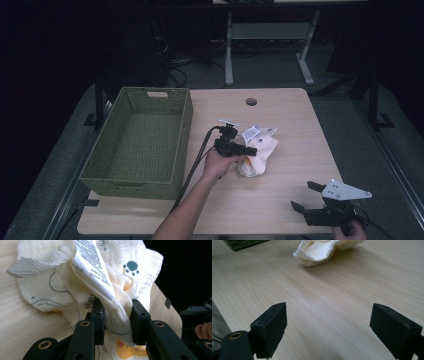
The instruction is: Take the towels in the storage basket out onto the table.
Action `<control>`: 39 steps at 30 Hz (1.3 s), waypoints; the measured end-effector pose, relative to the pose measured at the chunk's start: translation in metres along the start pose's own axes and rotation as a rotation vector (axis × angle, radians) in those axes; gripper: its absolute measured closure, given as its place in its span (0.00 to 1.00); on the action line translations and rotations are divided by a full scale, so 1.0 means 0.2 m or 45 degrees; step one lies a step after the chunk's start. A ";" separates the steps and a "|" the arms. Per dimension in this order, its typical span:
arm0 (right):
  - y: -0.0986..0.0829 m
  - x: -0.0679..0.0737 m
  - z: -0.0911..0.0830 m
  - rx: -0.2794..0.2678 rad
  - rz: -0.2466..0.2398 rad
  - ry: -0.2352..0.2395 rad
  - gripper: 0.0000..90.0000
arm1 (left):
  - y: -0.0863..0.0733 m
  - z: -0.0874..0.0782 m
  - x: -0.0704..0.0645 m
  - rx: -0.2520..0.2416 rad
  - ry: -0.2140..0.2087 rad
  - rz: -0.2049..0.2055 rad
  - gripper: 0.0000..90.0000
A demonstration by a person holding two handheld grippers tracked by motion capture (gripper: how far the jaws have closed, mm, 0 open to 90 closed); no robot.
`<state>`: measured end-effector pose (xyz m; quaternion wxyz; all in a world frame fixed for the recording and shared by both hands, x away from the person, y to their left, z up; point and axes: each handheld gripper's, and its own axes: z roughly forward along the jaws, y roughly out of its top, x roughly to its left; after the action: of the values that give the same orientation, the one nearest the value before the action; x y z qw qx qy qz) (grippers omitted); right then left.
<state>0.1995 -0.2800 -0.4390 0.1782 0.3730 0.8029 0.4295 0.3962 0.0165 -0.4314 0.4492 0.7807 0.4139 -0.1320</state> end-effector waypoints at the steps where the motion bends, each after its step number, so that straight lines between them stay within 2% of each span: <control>1: 0.00 0.00 0.00 0.001 0.002 -0.001 0.15 | 0.00 0.00 0.00 -0.003 -0.003 -0.006 0.76; 5: 0.00 0.00 0.00 0.000 0.000 -0.001 0.15 | 0.00 0.02 0.00 -0.014 0.026 0.000 0.75; 8: 0.00 0.00 0.00 0.000 -0.002 0.001 0.15 | 0.00 0.03 -0.01 -0.010 0.057 0.027 0.71; 12: 0.00 0.00 0.00 0.000 -0.005 0.000 0.15 | -0.01 0.03 -0.03 -0.007 0.068 0.053 0.66; 14: 0.00 0.00 0.00 -0.003 -0.007 -0.001 0.15 | -0.01 0.02 -0.03 -0.009 0.047 0.048 0.66; 17: 0.00 0.00 0.00 0.002 -0.009 0.000 0.15 | -0.01 0.00 -0.04 0.005 0.068 0.087 0.65; 24: 0.01 0.01 0.01 0.009 -0.024 -0.001 0.15 | -0.04 -0.05 -0.05 -0.022 0.079 0.114 0.65; 32: 0.01 0.00 0.01 0.012 -0.016 -0.003 0.15 | -0.09 -0.11 -0.13 -0.037 0.106 0.219 0.59; 39: 0.01 0.00 0.01 0.019 -0.023 -0.005 0.15 | -0.13 -0.17 -0.15 -0.052 0.130 0.267 0.56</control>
<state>0.2019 -0.2776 -0.4385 0.1809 0.3679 0.8090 0.4213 0.3522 0.0344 -0.4103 0.4547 0.8162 0.3547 -0.0357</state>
